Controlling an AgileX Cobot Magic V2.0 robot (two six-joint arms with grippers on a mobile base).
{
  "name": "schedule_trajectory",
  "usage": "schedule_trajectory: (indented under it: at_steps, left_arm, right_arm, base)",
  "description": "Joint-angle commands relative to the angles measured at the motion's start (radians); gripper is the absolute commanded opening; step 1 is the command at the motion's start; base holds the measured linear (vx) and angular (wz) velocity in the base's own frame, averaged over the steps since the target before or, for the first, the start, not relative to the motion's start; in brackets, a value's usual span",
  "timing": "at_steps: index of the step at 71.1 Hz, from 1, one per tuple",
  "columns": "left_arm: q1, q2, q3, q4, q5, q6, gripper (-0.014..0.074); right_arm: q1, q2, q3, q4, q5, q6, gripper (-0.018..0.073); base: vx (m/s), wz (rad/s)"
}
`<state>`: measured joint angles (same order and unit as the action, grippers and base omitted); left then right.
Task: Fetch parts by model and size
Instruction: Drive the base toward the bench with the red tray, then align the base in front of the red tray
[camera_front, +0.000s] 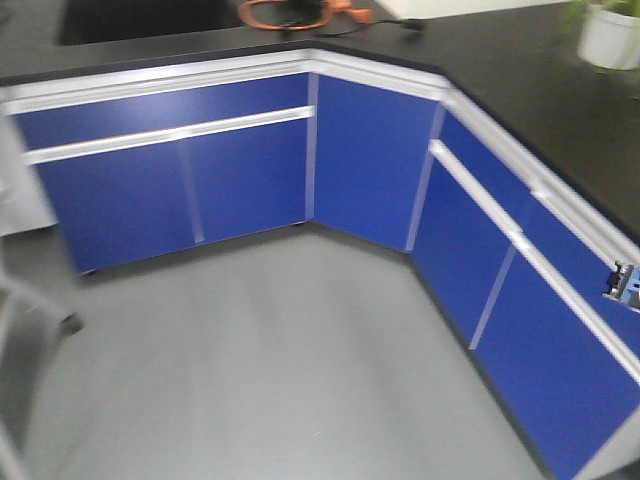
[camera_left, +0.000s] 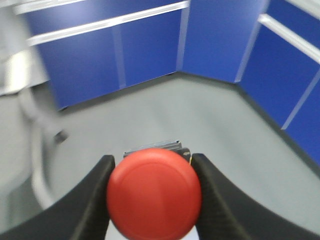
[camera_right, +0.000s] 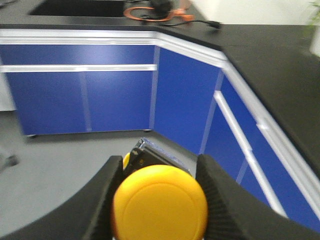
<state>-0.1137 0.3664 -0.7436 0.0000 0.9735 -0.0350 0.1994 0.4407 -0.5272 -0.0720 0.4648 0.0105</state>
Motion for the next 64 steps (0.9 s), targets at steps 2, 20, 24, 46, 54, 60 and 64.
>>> schedule_trajectory:
  at_steps: [2,20,24,46,54,60,64]
  left_arm:
    - [-0.003,0.013,-0.027,-0.008,-0.078,-0.007,-0.0006]
    - [-0.003,0.013,-0.027,-0.008,-0.078,-0.007,-0.0006]
    - [-0.003,0.013,-0.027,-0.008,-0.078,-0.007,-0.0006]
    - [-0.003,0.013,-0.027,-0.008,-0.078,-0.007,-0.0006]
    - [-0.003,0.013,-0.027,-0.008,-0.078,-0.007,-0.0006]
    - [-0.003,0.013,-0.027,-0.008,-0.078,-0.007,-0.0006]
    - [-0.003,0.013,-0.027,-0.008,-0.078,-0.007,-0.0006]
  right_arm:
    - [-0.002,0.007,-0.029,-0.009,-0.08,-0.01,-0.001]
    - [-0.002,0.007,-0.029,-0.009,-0.08,-0.01,-0.001]
    - [-0.002,0.007,-0.029,-0.009,-0.08,-0.01,-0.001]
    - [-0.002,0.007,-0.029,-0.009,-0.08,-0.01,-0.001]
    - [-0.002,0.007,-0.029,-0.009,-0.08,-0.01,-0.001]
    - [-0.002,0.007,-0.029,-0.009,-0.08,-0.01,-0.001]
    - [-0.002,0.007,-0.029,-0.009,-0.08,-0.01,-0.001]
  base:
    - [0.37,-0.91]
    - [0.32,-0.95]
    - [0.27,-0.94]
    - [0.22,-0.82]
    - [0.18,-0.78]
    - [0.16,-0.82]
    - [0.14,-0.85]
